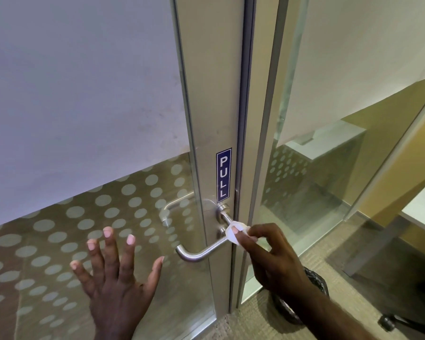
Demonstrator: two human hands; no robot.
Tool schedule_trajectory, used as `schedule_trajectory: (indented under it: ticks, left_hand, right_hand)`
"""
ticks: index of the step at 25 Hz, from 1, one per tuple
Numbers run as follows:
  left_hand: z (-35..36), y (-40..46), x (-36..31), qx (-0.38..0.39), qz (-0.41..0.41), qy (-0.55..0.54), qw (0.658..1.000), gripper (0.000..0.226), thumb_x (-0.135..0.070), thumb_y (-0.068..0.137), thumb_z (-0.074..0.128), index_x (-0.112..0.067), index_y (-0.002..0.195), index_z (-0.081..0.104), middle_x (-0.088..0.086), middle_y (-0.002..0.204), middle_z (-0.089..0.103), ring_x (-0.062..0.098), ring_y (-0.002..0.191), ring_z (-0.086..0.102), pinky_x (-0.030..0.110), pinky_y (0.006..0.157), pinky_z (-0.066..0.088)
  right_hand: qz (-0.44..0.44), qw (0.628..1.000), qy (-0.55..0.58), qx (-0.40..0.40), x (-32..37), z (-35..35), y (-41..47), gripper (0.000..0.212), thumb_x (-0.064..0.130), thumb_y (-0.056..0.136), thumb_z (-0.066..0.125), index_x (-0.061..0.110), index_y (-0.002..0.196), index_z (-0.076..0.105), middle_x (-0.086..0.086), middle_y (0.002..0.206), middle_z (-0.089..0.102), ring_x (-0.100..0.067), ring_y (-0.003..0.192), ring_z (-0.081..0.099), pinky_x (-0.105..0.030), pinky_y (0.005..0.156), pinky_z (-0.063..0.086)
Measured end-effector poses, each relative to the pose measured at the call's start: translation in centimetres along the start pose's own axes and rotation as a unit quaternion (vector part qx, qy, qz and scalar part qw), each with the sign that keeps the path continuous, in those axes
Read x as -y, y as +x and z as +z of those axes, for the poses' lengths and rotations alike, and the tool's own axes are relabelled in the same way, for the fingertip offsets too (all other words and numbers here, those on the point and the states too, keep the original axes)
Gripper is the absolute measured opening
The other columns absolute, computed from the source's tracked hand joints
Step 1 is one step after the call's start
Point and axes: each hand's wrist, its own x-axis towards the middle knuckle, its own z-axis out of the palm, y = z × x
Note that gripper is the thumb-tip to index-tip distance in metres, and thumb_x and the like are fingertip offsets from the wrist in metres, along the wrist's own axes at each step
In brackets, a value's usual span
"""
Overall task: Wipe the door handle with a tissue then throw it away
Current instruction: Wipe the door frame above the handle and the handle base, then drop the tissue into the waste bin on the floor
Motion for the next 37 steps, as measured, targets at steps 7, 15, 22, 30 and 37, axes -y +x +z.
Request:
schedule_trajectory:
  ticks: [7, 15, 22, 30, 37]
  left_hand:
    - [-0.3, -6.7, -10.3, 0.056, 0.077, -0.115, 0.989, 0.072, -0.054, 0.075, 0.064, -0.028, 0.136, 0.035, 0.001, 0.161, 0.024, 0.026, 0.147, 0.027, 0.055, 0.115, 0.019]
    - [4.5, -3.5, -27.1, 0.269, 0.181, -0.269, 0.907, 0.090, -0.043, 0.080, 0.070, -0.033, 0.153, 0.018, 0.002, 0.162, 0.020, 0.025, 0.148, 0.023, 0.051, 0.116, 0.020]
    - [14.7, 0.8, -36.7, 0.350, 0.242, -0.199, 0.883, 0.089, -0.043, 0.078, 0.070, -0.030, 0.152, 0.024, 0.002, 0.160, 0.026, 0.022, 0.148, 0.018, 0.049, 0.117, 0.013]
    - [24.3, 5.8, -34.4, 0.251, 0.425, -0.052, 0.868, 0.076, -0.038, 0.088, 0.061, -0.024, 0.154, 0.025, 0.007, 0.161, 0.024, 0.025, 0.150, 0.011, 0.046, 0.121, -0.005]
    - [25.0, 5.4, -35.1, 0.175, 0.417, -0.066, 0.890, 0.066, -0.052, 0.090, 0.053, -0.021, 0.148, 0.041, 0.004, 0.153, 0.041, 0.022, 0.140, 0.040, 0.041, 0.113, 0.022]
  right_hand:
    - [0.087, 0.996, 0.004, 0.011, -6.1, -2.9, -5.9, 0.035, 0.004, 0.091, 0.048, 0.016, 0.123, 0.057, -0.005, 0.105, 0.048, -0.020, 0.088, 0.056, -0.031, 0.071, 0.050]
    - [0.242, 0.967, 0.072, 0.026, -17.4, -5.1, -10.8, 0.017, 0.015, 0.092, 0.054, 0.011, 0.108, 0.054, -0.009, 0.095, 0.060, -0.019, 0.084, 0.056, -0.021, 0.079, 0.043]
    - [0.361, 0.926, 0.032, 0.108, -27.2, -6.0, -18.1, 0.008, 0.015, 0.090, 0.060, 0.008, 0.092, 0.062, -0.006, 0.086, 0.060, -0.019, 0.079, 0.054, -0.025, 0.071, 0.041]
    - [0.397, 0.884, -0.002, 0.246, -33.5, -3.8, -24.8, 0.012, 0.008, 0.082, 0.070, 0.010, 0.093, 0.066, -0.007, 0.091, 0.061, -0.021, 0.086, 0.055, -0.030, 0.073, 0.046]
    - [0.496, 0.806, -0.001, 0.324, -35.2, -0.5, -28.3, 0.006, 0.006, 0.084, 0.064, 0.007, 0.089, 0.067, -0.012, 0.090, 0.062, -0.031, 0.079, 0.061, -0.038, 0.067, 0.052]
